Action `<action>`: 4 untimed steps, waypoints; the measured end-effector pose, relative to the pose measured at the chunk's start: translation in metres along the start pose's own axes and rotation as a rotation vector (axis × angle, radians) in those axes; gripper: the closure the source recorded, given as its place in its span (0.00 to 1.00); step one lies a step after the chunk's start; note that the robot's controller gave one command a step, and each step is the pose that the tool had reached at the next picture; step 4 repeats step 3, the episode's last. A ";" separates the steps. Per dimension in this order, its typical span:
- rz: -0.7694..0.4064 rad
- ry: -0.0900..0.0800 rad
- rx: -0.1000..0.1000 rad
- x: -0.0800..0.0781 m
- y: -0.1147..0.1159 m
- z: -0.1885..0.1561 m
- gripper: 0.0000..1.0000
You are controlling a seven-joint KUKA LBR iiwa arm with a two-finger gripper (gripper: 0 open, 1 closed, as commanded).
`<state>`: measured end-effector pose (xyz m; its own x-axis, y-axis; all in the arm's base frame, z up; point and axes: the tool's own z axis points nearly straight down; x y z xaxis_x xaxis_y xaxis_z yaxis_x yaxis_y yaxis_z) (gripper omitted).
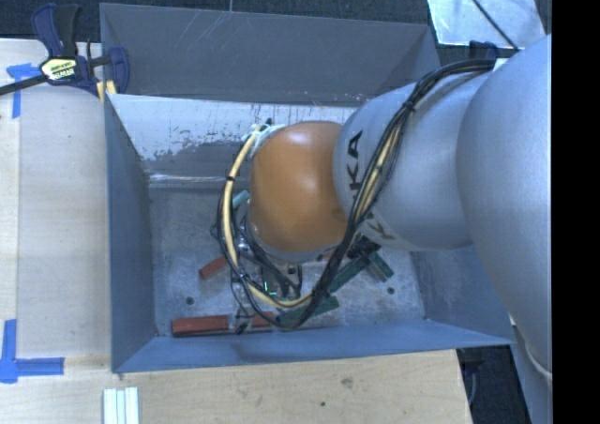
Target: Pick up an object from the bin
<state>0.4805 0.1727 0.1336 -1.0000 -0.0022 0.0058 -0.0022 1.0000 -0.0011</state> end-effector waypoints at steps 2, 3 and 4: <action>-0.059 -0.008 -0.002 -0.042 -0.024 0.060 1.00; -0.102 -0.017 -0.003 -0.043 -0.021 -0.133 1.00; -0.102 -0.017 -0.003 -0.043 -0.021 -0.133 1.00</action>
Offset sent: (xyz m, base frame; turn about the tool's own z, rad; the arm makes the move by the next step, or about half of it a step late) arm 0.0410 -0.0237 -0.0613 -0.0604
